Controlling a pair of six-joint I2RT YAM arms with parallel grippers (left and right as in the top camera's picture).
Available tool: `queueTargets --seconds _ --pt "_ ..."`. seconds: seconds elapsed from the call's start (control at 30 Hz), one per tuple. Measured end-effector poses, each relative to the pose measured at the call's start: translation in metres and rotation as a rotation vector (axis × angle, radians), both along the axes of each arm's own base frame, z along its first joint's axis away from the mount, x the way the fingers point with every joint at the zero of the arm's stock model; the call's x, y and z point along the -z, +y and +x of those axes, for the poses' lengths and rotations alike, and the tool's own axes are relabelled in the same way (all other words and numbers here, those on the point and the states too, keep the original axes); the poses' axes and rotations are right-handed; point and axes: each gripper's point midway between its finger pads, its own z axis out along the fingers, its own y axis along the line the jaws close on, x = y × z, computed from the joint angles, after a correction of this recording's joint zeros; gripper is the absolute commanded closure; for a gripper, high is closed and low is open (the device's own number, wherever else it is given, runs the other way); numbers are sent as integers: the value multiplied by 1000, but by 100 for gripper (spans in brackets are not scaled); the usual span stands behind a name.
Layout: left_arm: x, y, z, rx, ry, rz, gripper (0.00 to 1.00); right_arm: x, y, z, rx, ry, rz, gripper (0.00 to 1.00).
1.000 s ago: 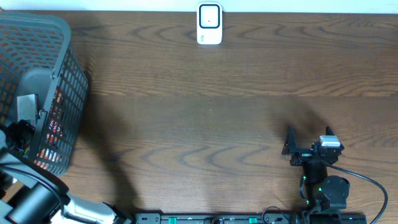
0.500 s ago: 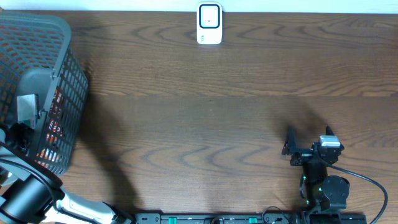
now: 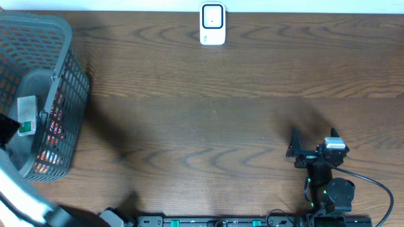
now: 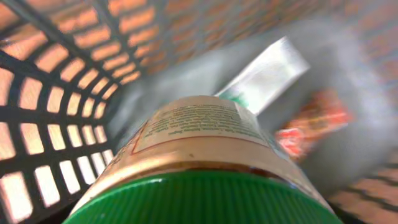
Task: Scan the item barcode
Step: 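Lift the jar out and place it on the table center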
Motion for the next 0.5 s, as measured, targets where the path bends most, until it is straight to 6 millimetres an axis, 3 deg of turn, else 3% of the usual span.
queueTargets --seconds 0.17,0.37,0.5 --pt "-74 -49 15 130 -293 27 26 0 0 0 0 1 0 1" --pt "-157 -131 33 380 -619 34 26 0 0 0 0 0 0 1" --pt "-184 -189 41 549 -734 -39 26 0 0 0 0 0 0 1"
